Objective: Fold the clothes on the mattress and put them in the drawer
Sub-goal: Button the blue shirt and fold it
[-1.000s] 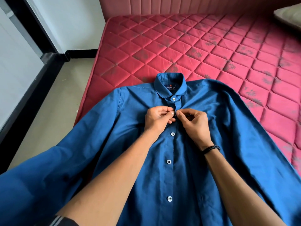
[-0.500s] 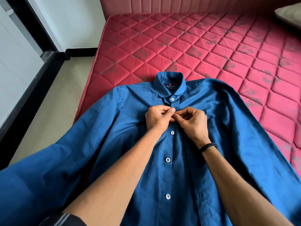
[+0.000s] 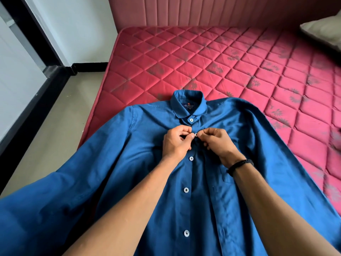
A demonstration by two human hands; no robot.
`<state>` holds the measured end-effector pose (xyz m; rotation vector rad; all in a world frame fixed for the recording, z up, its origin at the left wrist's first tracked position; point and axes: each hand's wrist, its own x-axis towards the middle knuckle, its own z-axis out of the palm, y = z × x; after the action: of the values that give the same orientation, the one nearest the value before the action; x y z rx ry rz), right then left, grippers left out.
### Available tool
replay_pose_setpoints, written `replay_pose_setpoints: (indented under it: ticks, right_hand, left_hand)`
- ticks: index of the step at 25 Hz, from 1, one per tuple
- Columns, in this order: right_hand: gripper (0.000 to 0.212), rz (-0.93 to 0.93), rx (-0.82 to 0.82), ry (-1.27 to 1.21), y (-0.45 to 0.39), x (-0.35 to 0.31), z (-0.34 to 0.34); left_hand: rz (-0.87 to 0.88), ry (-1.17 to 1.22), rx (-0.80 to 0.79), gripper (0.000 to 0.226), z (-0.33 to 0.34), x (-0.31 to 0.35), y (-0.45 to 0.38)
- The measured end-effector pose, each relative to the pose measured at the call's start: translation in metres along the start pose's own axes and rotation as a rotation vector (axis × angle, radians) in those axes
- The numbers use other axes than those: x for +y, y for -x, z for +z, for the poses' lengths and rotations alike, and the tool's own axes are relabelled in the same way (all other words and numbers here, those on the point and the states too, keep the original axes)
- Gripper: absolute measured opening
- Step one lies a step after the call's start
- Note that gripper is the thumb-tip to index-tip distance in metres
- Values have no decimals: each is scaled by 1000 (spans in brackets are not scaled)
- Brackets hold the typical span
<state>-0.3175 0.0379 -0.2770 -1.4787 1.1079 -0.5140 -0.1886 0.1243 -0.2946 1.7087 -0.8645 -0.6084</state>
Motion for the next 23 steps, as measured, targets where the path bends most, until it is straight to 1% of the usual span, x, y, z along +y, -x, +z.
replay_pose_setpoints:
  ticks: [3, 5, 8, 10, 11, 12, 13, 14, 15, 16, 17, 18, 20, 22, 23]
  right_hand:
    - [17, 38, -68, 31, -3, -5, -5]
    - [20, 44, -114, 79, -5, -7, -7]
    - [22, 30, -120, 64, -2, -12, -7]
    - [17, -13, -51, 108, 15, -18, -4]
    - [12, -65, 3, 191, 29, -20, -4]
    - [16, -135, 67, 315, 50, -20, -4]
    - [28, -213, 128, 437, 72, -16, -5]
    - [35, -266, 186, 513, 98, -11, -4]
    - [38, -276, 238, 531, 120, -5, -2]
    - [39, -248, 276, 508, 137, 0, 2]
    - [38, -211, 315, 472, 148, 4, 8]
    - [36, -170, 360, 460, 153, 7, 15]
    - [35, -85, 441, 560, 145, 2, 25]
    - [30, -21, 457, 716, 128, -11, 29]
    - [23, -10, 448, 764, 122, -15, 30]
  left_hand:
    - [157, -166, 138, 9, 8, 3, 7]
    - [194, -160, 174, 11, 10, 4, 11]
    - [132, -85, 180, 23, 8, 5, 9]
    - [92, -113, 183, 26, 3, 14, 9]
    - [101, -157, 185, 23, -3, 21, 10]
    - [137, -220, 161, 16, -11, 28, 16]
    - [189, -291, 89, 9, -20, 35, 25]
    - [232, -363, -28, 5, -32, 39, 39]
    - [261, -428, -169, 10, -42, 40, 56]
    - [275, -491, -295, 18, -49, 38, 74]
    - [288, -535, -368, 27, -53, 33, 91]
    - [307, -558, -380, 33, -55, 26, 102]
    - [320, -536, -307, 39, -52, 21, 112]
    - [284, -532, -249, 40, -48, 24, 99]
    - [258, -544, -243, 36, -46, 27, 91]
